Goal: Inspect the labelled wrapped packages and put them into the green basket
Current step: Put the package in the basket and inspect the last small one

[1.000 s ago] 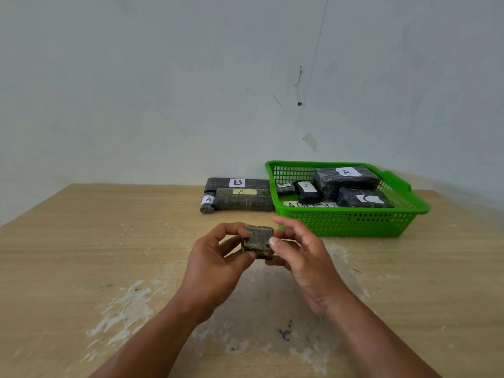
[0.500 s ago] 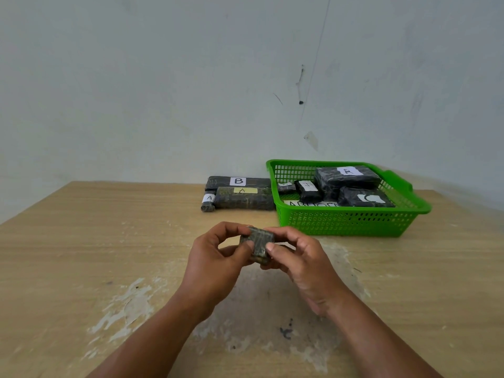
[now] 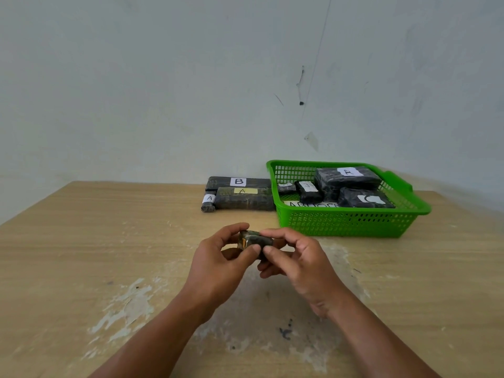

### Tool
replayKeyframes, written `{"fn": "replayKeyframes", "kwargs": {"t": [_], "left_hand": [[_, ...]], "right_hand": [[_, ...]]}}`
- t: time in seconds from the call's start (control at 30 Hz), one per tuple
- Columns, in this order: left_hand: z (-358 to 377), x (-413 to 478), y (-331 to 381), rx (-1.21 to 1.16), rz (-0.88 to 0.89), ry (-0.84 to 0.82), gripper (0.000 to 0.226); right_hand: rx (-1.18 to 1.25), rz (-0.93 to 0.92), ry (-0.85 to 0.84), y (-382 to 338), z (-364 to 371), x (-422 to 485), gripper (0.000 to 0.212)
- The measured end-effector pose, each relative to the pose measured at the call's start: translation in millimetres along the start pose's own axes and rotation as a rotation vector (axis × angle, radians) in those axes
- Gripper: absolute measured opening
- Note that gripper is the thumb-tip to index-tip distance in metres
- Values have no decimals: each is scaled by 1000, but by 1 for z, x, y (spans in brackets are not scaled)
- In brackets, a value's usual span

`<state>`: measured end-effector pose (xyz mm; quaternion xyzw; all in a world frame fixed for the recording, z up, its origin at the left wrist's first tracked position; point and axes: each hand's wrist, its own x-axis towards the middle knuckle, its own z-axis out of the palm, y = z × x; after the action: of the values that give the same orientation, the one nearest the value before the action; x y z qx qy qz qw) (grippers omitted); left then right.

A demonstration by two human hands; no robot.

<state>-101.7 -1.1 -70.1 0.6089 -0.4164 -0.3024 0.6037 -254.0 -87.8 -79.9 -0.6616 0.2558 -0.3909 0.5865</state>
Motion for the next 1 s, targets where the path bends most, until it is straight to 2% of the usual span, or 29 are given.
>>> {"fn": "replayKeyframes", "kwargs": {"t": [0.17, 0.37, 0.47, 0.53, 0.6, 0.7, 0.8, 1.0], "left_hand": [[-1, 0, -1, 25, 13, 33, 41], [-5, 1, 0, -113, 46, -106, 46], [-3, 4, -3, -26, 53, -49, 36], [-3, 6, -6, 23, 48, -12, 28], [-3, 7, -8, 36, 31, 3, 24], [0, 5, -8, 41, 32, 2, 22], [2, 4, -7, 65, 69, 20, 23], [2, 2, -3, -70, 6, -24, 22]], "right_hand": [[-74, -7, -1, 2, 4, 1, 23], [116, 101, 20, -2, 2, 2, 14], [50, 145, -3, -1, 1, 2, 16], [-127, 111, 16, 1, 1, 1, 18], [-206, 51, 57, 2, 3, 1, 19], [-112, -3, 81, 3, 2, 2, 35], [87, 18, 6, 0, 0, 1, 30], [-52, -17, 102, -2, 0, 1, 18]]}}
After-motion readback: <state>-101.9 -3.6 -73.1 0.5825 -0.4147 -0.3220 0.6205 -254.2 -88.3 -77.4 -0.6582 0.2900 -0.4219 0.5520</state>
